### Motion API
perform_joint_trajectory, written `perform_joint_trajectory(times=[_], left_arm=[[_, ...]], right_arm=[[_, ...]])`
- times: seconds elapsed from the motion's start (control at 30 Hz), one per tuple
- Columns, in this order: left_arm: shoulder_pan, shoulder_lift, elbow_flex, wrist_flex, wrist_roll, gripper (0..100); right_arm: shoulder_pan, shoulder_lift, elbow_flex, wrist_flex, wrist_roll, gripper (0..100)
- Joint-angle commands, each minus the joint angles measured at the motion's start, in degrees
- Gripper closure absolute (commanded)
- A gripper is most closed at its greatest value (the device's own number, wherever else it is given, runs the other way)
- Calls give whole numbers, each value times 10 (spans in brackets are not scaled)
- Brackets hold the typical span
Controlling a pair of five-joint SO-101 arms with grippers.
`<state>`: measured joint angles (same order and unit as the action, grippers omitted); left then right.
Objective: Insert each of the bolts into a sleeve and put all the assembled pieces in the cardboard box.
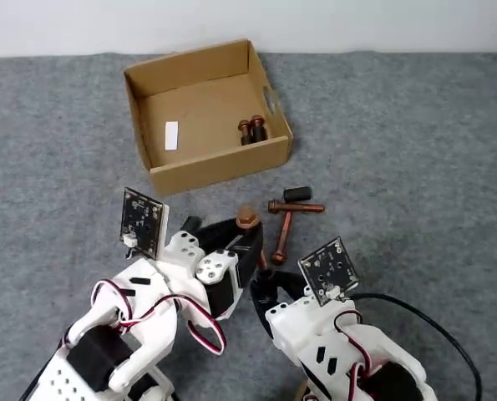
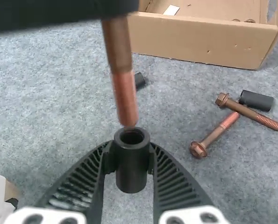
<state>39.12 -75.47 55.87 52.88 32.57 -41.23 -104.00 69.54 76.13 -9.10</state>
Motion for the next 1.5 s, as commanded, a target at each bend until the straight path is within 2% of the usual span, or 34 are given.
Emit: perform_joint_trajectory(times=[0.0,0.37,0.5,0.87,1.2,1.37,1.47], left_arm=[[4,-8,-24,5,-4,995],[19,-4,-17,17,-4,995],[40,-4,7,11,-2,995],[40,-6,61,4,-14,995],[4,-6,118,-97,-21,995],[4,-7,120,-91,-18,995],[16,-7,107,-47,-20,995]], right_arm=[[-2,1,-7,-17,6,991],[-2,1,-7,-17,6,991],[-2,0,-7,-17,6,991],[-2,0,-7,-17,6,991],[-2,0,-8,-17,6,991],[-2,0,-8,-17,6,991],[-2,0,-8,-17,6,991]])
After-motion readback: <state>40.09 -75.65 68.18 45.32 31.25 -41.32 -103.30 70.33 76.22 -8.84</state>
